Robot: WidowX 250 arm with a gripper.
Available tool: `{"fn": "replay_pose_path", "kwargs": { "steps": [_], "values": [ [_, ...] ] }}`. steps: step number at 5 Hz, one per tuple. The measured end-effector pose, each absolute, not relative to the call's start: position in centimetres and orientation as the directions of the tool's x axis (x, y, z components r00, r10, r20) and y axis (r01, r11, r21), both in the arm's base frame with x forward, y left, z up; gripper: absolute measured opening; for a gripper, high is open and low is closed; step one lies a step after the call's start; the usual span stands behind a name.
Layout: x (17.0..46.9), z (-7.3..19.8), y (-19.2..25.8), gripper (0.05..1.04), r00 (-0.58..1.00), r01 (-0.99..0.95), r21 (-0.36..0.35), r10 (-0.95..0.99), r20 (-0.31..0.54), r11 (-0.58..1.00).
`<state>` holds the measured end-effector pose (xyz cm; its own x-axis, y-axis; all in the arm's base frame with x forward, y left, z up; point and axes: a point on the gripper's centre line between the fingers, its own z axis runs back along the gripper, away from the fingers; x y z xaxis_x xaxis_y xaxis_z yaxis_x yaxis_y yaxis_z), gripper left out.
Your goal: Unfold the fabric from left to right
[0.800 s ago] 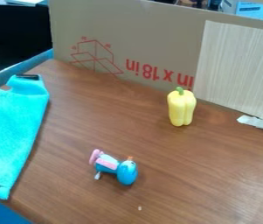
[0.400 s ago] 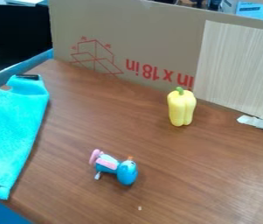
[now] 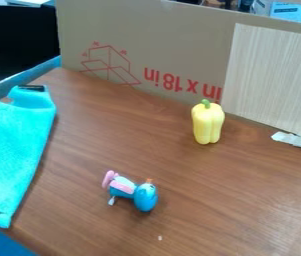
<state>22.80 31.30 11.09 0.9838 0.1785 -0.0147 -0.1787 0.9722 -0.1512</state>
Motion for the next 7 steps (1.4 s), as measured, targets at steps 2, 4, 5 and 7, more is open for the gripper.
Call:
{"fn": "replay_pose_path", "kwargs": {
  "steps": [2, 4, 5, 7],
  "values": [
    [22.7, 10.0, 32.8, 1.001, 0.979, -0.202, -0.190, 0.202, -0.019, 0.961],
    [22.0, 9.0, 33.2, 1.001, 0.981, -0.193, -0.215, 0.189, -0.035, 0.957],
    [22.2, 8.7, 33.4, 1.001, 0.981, -0.195, -0.198, 0.194, -0.025, 0.960],
    [21.9, 7.6, 33.5, 1.001, 0.975, -0.221, -0.175, 0.218, -0.039, 0.959]
  ]
}}
